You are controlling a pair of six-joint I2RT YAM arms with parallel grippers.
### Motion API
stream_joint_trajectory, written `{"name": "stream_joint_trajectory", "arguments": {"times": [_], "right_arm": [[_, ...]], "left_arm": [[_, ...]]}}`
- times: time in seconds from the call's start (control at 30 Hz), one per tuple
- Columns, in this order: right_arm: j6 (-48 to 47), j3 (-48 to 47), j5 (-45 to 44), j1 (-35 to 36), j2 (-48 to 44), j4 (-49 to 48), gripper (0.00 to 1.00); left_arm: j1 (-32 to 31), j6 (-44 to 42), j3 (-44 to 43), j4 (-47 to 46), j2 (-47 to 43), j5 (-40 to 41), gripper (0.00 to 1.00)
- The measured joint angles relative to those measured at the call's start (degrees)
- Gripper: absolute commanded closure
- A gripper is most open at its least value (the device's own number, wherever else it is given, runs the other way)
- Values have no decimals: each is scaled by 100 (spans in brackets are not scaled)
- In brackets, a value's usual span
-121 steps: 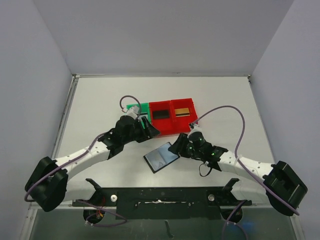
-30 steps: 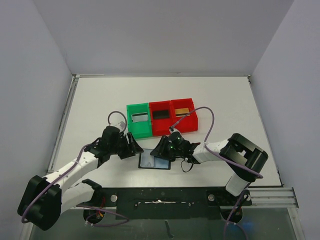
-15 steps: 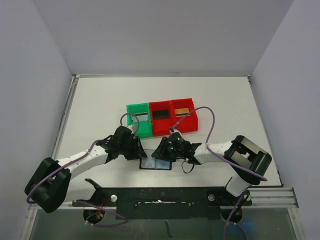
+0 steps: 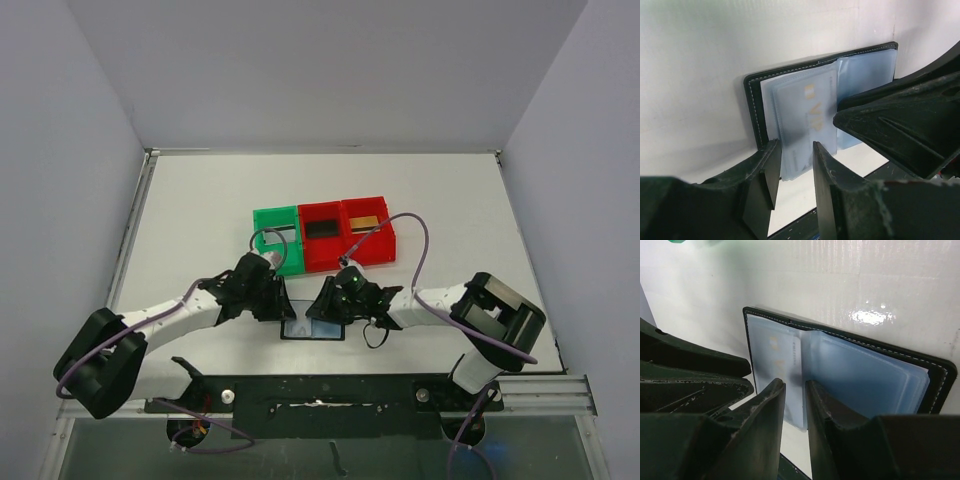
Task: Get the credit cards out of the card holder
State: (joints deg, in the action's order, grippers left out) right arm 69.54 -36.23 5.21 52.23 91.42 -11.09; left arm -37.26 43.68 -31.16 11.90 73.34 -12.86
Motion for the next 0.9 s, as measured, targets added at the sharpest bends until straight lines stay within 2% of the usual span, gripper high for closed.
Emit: {"name": "stream_joint_trajectory", "arguments": {"times": [0.23, 0.3, 0.5, 0.9], "right_arm": [[85, 219, 229, -61, 149, -595, 82], [107, 321, 264, -122, 149, -774, 84], [168, 678, 496, -271, 149, -1368, 98], [168, 1196, 942, -570, -72, -2046, 100]], "left_arm": [[-442, -238, -505, 391, 612, 385, 82], [-505, -245, -634, 511, 702, 511, 83], [-538, -186, -647, 575, 697, 719, 83], [-546, -90, -660, 686, 710, 1003, 83]]}}
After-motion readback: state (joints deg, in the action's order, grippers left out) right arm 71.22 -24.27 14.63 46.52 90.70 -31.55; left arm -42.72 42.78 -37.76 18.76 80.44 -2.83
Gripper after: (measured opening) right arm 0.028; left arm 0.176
